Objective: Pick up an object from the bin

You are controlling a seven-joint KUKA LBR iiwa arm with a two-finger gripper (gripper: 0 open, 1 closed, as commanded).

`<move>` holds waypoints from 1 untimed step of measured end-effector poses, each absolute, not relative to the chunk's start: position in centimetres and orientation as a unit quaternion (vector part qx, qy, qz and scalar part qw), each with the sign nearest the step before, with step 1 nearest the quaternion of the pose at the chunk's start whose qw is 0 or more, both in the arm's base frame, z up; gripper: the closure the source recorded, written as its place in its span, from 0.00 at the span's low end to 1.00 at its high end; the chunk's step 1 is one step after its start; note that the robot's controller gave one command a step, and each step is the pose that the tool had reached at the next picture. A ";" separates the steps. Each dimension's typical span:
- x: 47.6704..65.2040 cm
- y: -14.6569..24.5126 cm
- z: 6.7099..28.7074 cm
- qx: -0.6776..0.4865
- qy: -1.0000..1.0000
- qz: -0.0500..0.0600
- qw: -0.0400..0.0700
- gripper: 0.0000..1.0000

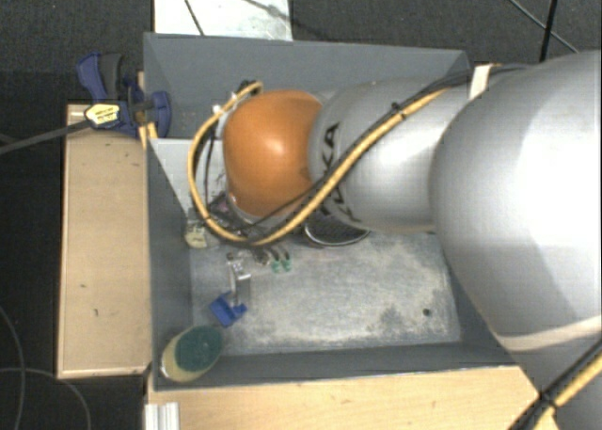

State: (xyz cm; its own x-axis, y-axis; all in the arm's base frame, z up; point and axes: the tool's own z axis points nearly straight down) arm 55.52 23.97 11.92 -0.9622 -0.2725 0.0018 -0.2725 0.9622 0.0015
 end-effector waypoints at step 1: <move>47.7 18.4 8.4 0.190 -0.982 0.000 -0.001 0.00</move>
Offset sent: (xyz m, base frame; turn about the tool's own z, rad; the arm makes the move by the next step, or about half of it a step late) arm -0.0780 -0.0545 -0.0352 -0.1097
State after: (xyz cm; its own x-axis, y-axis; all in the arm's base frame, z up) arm 47.70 18.40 8.36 -0.9279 -0.3728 -0.0020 -0.3728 0.9279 0.0001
